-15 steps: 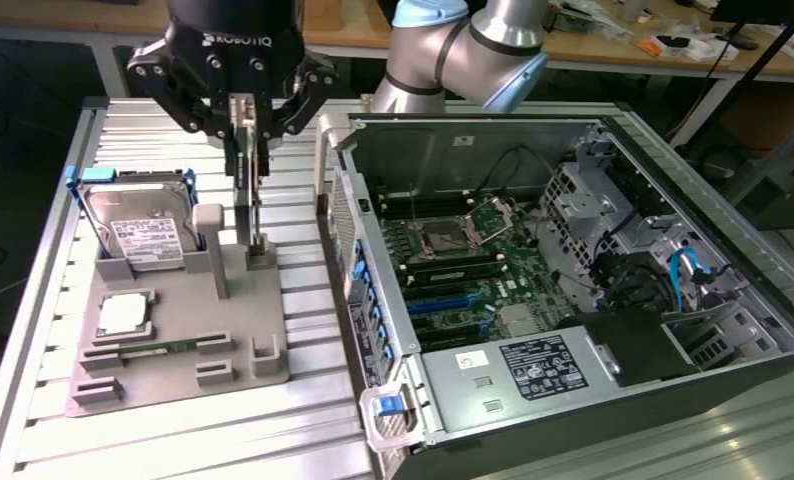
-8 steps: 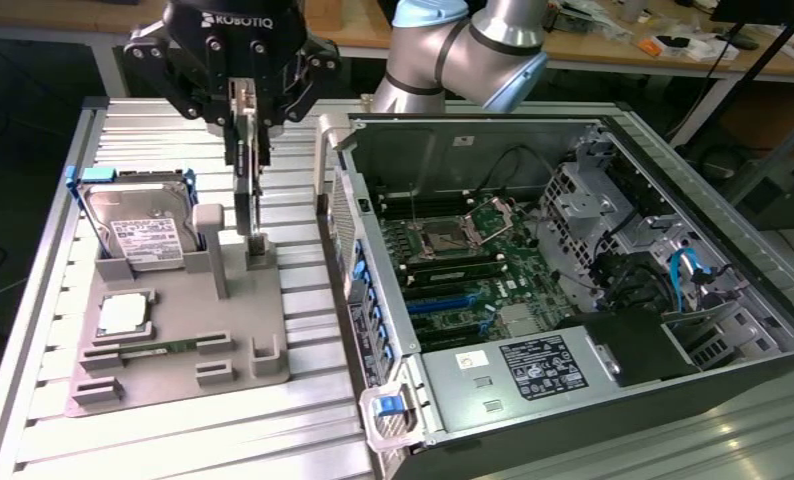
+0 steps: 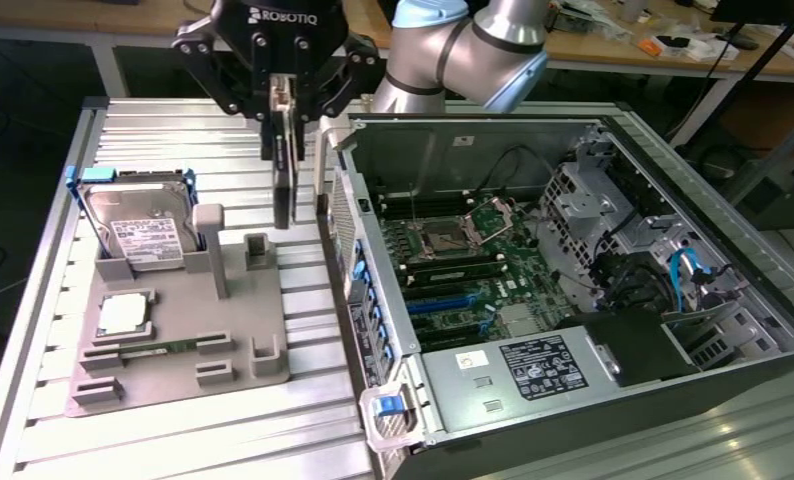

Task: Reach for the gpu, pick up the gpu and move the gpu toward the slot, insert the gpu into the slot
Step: 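Pick up the gpu and move the gpu toward the slot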

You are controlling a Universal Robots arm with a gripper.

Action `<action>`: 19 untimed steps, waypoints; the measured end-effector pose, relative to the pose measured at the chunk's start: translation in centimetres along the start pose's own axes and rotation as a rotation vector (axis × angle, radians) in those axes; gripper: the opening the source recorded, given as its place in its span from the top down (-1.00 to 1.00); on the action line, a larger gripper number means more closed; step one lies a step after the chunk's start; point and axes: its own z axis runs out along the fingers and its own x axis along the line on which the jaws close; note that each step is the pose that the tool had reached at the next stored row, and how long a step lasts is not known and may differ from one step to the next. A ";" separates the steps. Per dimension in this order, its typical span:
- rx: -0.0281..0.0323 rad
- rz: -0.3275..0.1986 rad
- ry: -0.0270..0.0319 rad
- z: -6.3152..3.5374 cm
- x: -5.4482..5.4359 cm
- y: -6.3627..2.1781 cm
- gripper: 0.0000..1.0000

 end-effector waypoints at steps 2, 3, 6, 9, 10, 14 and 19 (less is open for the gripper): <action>0.0007 0.000 -0.0001 -0.09 -0.8 0.04 0.44; 0.0009 0.000 0.0000 -0.14 -1.2 0.06 0.44; 0.0014 0.001 0.0000 -0.25 -2.2 0.11 0.44; 0.0020 0.001 0.0001 -0.39 -3.3 0.16 0.44; 0.0020 0.001 0.0000 -0.43 -3.6 0.18 0.44; 0.0023 0.001 0.0001 -0.63 -4.7 0.24 0.44; 0.0028 0.001 0.0004 -0.90 -6.2 0.31 0.44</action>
